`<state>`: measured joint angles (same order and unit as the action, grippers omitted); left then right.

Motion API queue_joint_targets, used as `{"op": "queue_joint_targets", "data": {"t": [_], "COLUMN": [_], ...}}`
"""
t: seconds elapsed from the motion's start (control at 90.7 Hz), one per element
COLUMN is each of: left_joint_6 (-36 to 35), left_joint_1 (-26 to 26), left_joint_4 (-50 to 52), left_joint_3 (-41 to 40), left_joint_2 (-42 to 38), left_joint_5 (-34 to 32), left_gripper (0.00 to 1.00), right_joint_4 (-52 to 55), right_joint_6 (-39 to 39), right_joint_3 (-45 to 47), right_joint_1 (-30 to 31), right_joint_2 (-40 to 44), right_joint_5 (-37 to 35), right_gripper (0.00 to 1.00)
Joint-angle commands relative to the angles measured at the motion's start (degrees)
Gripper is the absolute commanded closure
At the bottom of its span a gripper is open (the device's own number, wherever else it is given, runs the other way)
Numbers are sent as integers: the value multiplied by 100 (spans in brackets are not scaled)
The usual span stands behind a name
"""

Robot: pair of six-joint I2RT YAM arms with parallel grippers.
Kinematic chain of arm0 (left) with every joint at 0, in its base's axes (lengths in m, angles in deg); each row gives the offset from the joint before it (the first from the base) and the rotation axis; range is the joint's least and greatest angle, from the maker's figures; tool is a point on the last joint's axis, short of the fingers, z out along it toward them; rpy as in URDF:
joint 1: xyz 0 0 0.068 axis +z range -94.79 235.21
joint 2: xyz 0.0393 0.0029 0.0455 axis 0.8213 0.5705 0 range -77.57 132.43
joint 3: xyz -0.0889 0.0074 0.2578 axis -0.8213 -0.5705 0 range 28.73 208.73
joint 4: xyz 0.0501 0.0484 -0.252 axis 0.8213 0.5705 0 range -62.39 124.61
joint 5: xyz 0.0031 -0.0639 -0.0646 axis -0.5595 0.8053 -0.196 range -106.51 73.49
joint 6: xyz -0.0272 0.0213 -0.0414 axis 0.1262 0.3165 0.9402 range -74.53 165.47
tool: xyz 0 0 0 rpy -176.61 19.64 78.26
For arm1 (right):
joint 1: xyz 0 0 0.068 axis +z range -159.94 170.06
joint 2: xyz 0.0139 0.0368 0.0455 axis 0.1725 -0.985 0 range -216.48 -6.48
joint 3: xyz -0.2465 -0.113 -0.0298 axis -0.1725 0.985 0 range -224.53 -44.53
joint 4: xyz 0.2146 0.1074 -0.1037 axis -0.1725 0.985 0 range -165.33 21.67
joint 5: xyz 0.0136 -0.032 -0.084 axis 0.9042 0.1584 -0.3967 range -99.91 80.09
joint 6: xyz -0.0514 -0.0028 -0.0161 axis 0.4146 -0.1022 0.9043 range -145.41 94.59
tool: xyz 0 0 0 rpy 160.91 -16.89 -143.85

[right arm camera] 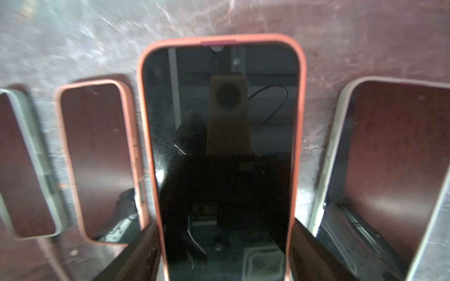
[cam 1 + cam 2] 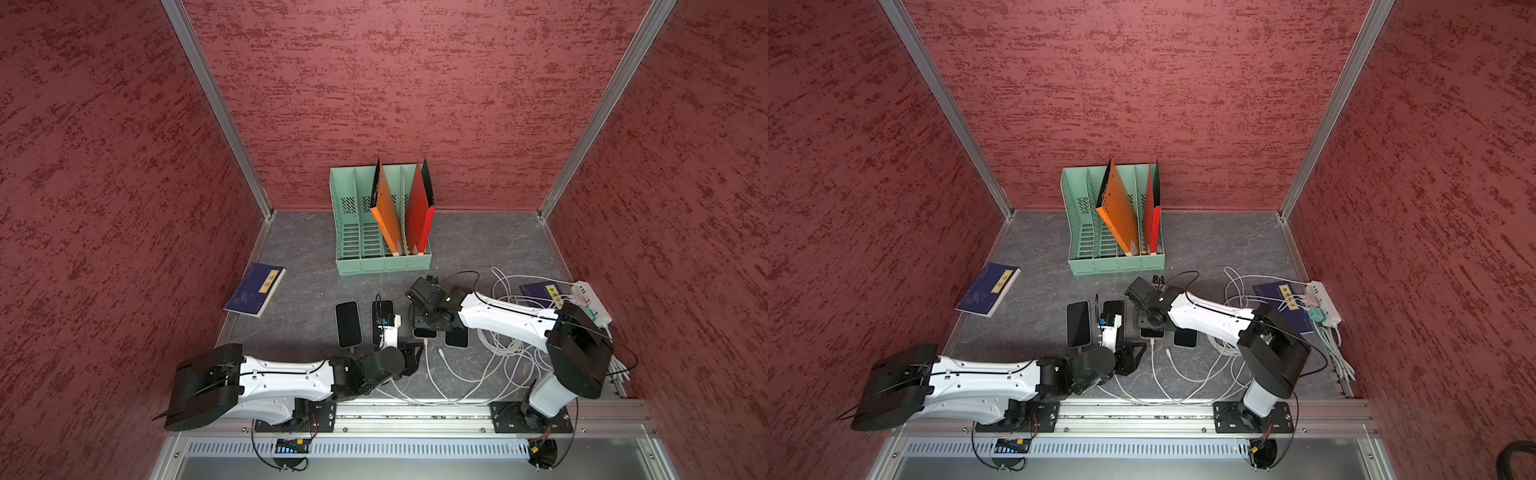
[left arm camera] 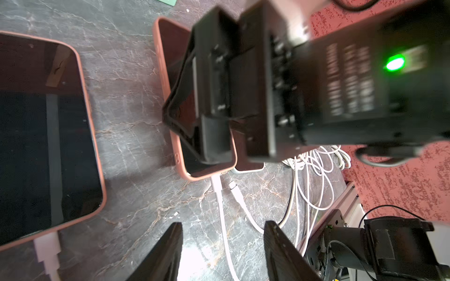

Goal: Unplug the charging cable from the phone
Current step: Pick up the phone at the center of the board, then remove the charging cable from the phone.

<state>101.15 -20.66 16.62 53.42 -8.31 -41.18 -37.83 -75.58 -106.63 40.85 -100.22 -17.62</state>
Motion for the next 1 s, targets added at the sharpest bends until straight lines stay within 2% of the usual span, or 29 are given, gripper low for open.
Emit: {"op": "queue_joint_targets", "data": {"t": [0.0, 0.154, 0.264, 0.496, 0.617, 0.76, 0.904, 0.992], "left_joint_6": [-17, 109, 47, -76, -212, -115, -29, -18], "left_joint_1": [-23, -147, -135, 70, 531, 633, 645, 645], "left_joint_4": [-174, 229, 194, -165, 178, 161, -20, -165], "left_joint_3": [148, 398, 528, 476, 557, 340, 261, 356], "left_joint_2": [97, 242, 460, 593, 319, 144, 195, 432], "left_joint_5": [-52, -175, -68, 458, 1257, 1871, 1888, 2002], "left_gripper": [44, 50, 50, 51, 46, 42, 42, 46], "right_joint_4": [-225, -317, -401, -494, -506, -586, -638, -638], "right_joint_6": [-148, -233, -293, -373, -360, -408, -467, -507], "right_joint_3": [72, 222, 348, 441, 421, 499, 492, 444], "right_joint_1": [-34, -34, -34, -36, -34, -40, -35, -41], "right_joint_2": [252, 487, 655, 825, 845, 891, 867, 874], "right_joint_5": [-195, -153, -152, -179, -189, -142, -83, -59], "right_gripper": [78, 79, 79, 79, 79, 79, 79, 79]}}
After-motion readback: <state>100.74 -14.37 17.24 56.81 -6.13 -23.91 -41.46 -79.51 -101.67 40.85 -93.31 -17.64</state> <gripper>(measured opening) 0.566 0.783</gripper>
